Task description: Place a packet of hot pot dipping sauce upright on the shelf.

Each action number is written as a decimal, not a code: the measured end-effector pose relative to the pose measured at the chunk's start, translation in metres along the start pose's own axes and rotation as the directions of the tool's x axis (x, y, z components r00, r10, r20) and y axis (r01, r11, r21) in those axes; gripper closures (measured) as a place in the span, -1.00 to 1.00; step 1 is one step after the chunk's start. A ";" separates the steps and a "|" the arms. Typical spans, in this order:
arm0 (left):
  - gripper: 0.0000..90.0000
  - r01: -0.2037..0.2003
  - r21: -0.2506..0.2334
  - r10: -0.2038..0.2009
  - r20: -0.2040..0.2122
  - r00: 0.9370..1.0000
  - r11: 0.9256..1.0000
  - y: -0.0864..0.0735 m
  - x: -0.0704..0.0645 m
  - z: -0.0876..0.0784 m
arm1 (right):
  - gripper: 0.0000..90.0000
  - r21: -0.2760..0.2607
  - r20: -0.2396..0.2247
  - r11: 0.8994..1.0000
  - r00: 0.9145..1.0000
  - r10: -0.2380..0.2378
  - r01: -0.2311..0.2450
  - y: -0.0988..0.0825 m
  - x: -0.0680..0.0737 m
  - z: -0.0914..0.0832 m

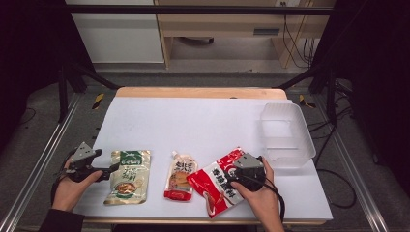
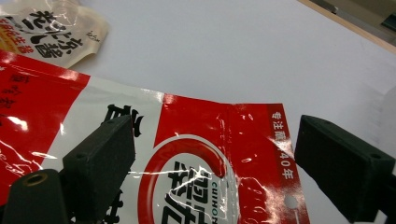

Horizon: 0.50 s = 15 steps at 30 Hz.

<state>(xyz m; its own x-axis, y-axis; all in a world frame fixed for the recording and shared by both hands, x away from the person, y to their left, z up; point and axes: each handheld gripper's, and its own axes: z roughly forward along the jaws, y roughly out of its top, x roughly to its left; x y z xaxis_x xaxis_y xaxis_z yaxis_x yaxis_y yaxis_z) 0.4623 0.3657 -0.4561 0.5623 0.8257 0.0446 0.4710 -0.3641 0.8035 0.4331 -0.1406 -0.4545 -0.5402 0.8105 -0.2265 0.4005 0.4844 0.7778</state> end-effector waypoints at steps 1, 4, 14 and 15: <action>-0.81 0.001 0.010 -0.001 0.002 1.000 1.000 0.000 0.000 0.001 | -0.72 0.001 0.002 1.000 1.000 -0.001 0.001 0.000 0.000 0.000; -0.79 0.001 0.018 -0.001 0.008 1.000 1.000 -0.001 0.001 0.003 | -0.72 -0.002 0.001 1.000 1.000 0.000 0.000 0.000 0.001 0.000; -0.77 -0.029 0.074 0.025 0.061 0.998 0.997 -0.001 -0.005 0.013 | -0.72 0.005 0.008 1.000 1.000 -0.009 0.009 0.000 0.001 -0.001; -0.76 -0.029 0.074 0.025 0.061 0.998 0.997 -0.001 -0.005 0.013 | -0.72 0.005 0.008 1.000 1.000 -0.009 0.009 0.000 0.001 -0.001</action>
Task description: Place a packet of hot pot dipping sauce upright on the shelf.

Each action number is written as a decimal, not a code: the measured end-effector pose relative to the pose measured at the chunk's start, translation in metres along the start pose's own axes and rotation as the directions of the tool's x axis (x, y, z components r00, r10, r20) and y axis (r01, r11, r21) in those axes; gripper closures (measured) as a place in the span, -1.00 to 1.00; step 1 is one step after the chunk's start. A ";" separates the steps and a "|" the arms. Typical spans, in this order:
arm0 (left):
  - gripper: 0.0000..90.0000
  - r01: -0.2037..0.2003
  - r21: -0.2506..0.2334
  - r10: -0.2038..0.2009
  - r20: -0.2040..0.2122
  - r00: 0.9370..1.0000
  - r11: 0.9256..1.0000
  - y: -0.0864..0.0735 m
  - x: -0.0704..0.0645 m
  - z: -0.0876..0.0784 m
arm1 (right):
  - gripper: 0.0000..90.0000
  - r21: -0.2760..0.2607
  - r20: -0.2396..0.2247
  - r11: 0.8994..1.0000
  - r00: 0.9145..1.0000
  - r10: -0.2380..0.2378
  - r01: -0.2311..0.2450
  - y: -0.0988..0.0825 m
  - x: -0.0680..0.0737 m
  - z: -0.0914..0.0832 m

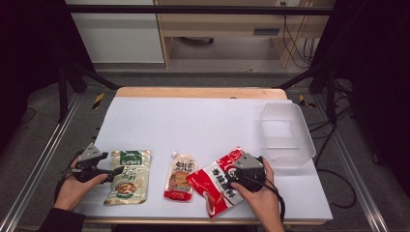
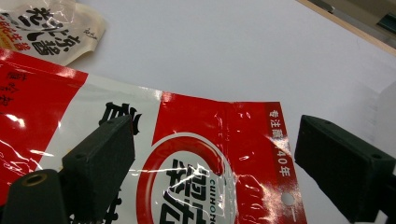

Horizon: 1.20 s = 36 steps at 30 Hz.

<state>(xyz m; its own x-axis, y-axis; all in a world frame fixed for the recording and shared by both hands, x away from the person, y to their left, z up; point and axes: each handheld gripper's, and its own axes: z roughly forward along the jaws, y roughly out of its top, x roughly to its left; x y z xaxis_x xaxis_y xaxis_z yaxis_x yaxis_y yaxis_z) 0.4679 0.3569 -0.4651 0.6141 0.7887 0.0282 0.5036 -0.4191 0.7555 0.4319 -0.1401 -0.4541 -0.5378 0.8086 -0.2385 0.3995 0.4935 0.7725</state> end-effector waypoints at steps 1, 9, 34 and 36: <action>-0.76 0.003 0.001 -0.003 0.007 1.000 1.000 0.000 0.000 0.001 | -0.72 0.005 0.001 1.000 1.000 0.000 0.000 0.000 0.001 0.000; -0.68 0.011 0.031 -0.012 0.049 0.999 0.999 0.000 -0.001 0.007 | -0.71 0.017 0.005 1.000 1.000 -0.005 0.005 0.001 0.002 0.002; 0.36 -0.028 0.027 0.022 0.188 0.982 0.999 0.004 -0.009 -0.013 | -0.70 0.017 -0.024 1.000 1.000 -0.011 0.012 0.001 0.002 0.003; 0.37 -0.037 0.029 0.032 0.172 0.985 0.999 0.004 -0.010 -0.011 | -0.70 0.019 -0.024 1.000 1.000 -0.010 0.010 0.001 0.002 0.003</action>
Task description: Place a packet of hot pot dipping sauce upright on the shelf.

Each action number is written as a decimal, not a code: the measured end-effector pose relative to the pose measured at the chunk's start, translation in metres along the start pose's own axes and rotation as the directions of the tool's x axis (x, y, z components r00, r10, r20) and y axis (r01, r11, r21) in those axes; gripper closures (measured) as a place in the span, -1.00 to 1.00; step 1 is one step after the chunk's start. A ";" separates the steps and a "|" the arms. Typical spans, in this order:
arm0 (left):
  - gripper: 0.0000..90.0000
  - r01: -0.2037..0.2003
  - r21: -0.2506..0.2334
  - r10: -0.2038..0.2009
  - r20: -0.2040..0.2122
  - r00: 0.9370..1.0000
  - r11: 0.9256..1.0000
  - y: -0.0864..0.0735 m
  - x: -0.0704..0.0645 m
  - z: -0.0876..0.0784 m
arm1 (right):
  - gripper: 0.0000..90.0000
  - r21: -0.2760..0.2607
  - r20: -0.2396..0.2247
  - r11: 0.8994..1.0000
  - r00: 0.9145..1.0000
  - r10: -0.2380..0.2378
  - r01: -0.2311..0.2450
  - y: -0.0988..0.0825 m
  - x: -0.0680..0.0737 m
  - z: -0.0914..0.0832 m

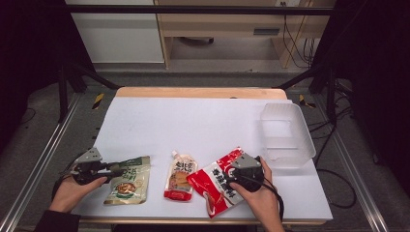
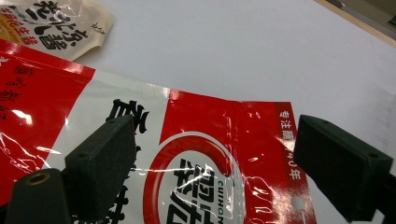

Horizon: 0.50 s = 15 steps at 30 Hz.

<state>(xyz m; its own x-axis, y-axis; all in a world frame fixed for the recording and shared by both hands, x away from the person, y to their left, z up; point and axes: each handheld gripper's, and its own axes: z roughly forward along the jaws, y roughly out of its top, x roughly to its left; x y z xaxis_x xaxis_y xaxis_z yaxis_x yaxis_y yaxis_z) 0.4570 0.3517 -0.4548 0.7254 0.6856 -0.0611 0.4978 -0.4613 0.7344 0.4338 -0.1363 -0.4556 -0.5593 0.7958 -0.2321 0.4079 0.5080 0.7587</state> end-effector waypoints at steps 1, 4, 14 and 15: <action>0.43 -0.004 -0.002 0.004 -0.014 1.000 1.000 0.000 0.000 0.001 | -0.70 0.003 -0.001 1.000 1.000 -0.002 0.002 0.000 0.001 0.000; 0.56 0.000 -0.002 0.000 -0.025 1.000 1.000 -0.001 0.001 0.001 | -0.70 0.001 -0.002 1.000 1.000 -0.005 0.005 0.000 0.001 0.000; 0.97 -0.007 0.009 0.007 -0.086 0.996 1.000 0.003 0.003 0.002 | -0.71 -0.005 0.001 1.000 1.000 -0.006 0.006 0.001 0.002 0.000; 0.97 -0.006 0.009 0.006 -0.090 0.996 1.000 0.002 0.004 0.001 | -0.71 -0.007 0.003 1.000 1.000 -0.007 0.007 0.001 0.001 0.000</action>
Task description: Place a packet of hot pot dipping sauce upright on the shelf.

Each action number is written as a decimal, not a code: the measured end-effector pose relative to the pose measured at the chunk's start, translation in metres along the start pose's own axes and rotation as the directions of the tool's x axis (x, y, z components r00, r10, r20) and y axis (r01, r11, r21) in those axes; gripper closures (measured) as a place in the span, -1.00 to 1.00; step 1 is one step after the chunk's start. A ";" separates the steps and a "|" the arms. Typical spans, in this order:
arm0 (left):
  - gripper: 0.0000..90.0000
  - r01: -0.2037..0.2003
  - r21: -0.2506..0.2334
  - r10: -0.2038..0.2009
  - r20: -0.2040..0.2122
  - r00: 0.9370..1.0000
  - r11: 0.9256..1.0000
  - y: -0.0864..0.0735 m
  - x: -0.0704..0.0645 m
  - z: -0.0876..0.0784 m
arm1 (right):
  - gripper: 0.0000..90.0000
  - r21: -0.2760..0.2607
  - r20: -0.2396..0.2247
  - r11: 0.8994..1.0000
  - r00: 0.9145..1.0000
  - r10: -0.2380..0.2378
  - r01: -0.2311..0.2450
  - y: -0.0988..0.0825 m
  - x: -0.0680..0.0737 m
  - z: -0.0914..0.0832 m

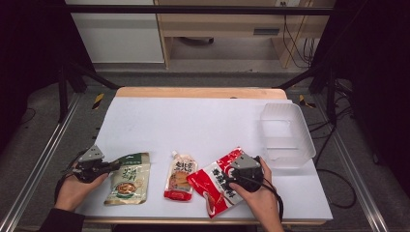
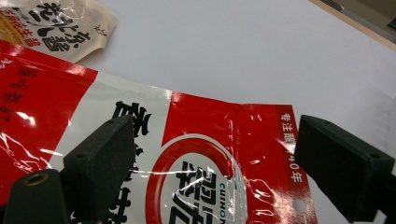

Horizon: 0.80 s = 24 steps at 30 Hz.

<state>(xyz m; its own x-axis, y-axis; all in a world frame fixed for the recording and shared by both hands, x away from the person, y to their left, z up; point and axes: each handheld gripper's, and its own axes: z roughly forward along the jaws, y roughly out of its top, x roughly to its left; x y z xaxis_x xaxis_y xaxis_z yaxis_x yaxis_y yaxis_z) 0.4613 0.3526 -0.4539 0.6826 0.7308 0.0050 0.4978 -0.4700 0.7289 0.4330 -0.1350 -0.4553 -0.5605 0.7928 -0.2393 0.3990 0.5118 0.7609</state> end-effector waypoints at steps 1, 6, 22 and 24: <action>0.99 0.002 -0.001 -0.002 -0.002 1.000 1.000 0.000 0.000 -0.001 | -0.73 -0.002 0.000 1.000 1.000 0.005 -0.005 0.000 0.000 0.000; 1.00 0.001 -0.032 -0.002 -0.011 1.000 0.999 0.002 0.001 -0.016 | -0.74 -0.003 -0.005 1.000 1.000 0.004 -0.004 0.000 -0.001 0.000; 1.00 -0.031 -0.161 0.041 0.063 0.997 0.986 0.026 -0.024 -0.077 | -0.77 -0.025 -0.040 1.000 0.999 0.010 -0.011 0.001 -0.003 -0.002; 1.00 -0.045 -0.173 0.060 0.081 0.995 0.984 0.029 -0.029 -0.082 | -0.77 -0.027 -0.040 0.999 0.999 0.016 -0.017 0.002 -0.003 -0.002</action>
<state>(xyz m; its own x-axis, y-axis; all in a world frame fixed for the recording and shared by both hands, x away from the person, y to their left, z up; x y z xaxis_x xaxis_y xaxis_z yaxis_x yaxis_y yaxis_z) 0.4124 0.3587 -0.3770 0.7523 0.6588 -0.0066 0.3660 -0.4096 0.8356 0.4337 -0.1374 -0.4516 -0.5824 0.7871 -0.2029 0.3887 0.4889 0.7809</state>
